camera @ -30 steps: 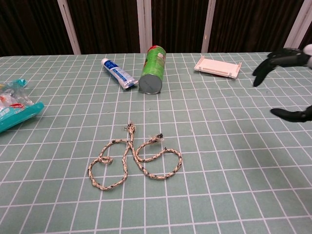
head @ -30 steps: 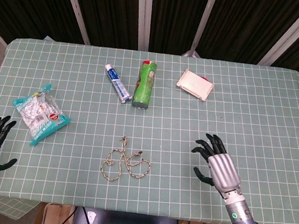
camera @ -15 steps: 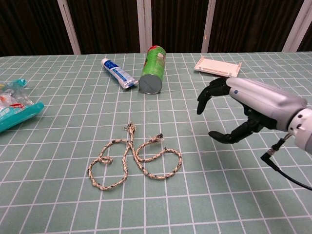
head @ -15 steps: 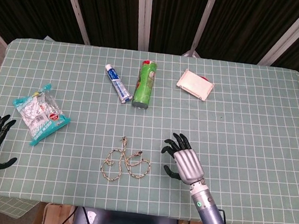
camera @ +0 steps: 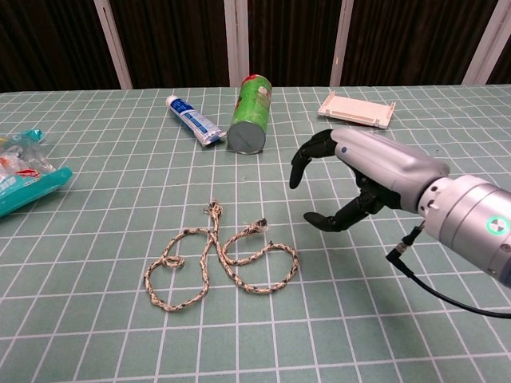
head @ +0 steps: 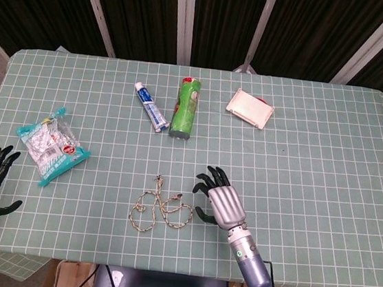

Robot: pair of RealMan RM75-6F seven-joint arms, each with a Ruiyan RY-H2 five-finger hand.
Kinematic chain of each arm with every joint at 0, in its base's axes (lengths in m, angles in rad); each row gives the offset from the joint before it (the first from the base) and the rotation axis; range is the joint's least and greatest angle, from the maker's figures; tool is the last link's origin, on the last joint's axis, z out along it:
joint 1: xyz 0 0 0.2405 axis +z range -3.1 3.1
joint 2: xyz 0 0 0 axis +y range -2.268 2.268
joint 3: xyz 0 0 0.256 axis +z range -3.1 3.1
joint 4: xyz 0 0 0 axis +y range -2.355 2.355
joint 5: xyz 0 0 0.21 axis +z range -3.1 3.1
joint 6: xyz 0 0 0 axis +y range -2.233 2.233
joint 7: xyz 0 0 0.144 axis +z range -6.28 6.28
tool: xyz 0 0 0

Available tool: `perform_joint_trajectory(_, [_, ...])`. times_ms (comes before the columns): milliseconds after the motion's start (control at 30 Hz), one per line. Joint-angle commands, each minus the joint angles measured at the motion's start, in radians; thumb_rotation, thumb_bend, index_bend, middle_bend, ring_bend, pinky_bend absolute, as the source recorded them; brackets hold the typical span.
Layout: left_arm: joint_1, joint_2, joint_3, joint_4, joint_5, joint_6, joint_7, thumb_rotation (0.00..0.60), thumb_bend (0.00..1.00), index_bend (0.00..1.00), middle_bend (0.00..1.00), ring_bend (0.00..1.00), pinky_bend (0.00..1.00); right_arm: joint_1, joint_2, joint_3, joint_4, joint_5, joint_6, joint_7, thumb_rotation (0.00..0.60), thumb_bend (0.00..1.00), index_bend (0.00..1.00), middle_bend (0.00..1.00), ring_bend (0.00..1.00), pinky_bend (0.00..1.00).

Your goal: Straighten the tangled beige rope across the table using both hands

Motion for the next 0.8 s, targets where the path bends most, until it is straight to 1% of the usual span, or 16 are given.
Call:
perform_joint_trajectory(33, [0.000, 0.000, 0.000, 0.000, 0.000, 0.000, 0.000, 0.600, 0.05, 0.06, 0.00, 0.00, 0.00, 0.009, -0.013, 0.003, 0.010, 0.008, -0.001, 0.000, 0.600, 0.35, 0.44, 0.24, 0.00, 0.00])
perform_joint_trajectory(233, [-0.003, -0.001, -0.001, 0.001, -0.003, -0.003, -0.005, 0.600, 0.05, 0.06, 0.00, 0.00, 0.00, 0.034, -0.058, 0.003, 0.042, 0.023, -0.010, -0.004, 0.600, 0.35, 0.46, 0.25, 0.00, 0.00])
perform_joint_trajectory(800, [-0.010, 0.000, 0.001, 0.005, -0.009, -0.020, -0.031, 0.600, 0.05, 0.06, 0.00, 0.00, 0.00, 0.077, -0.183, -0.013, 0.159, 0.047, -0.027, 0.000, 0.600, 0.34, 0.50, 0.25, 0.00, 0.00])
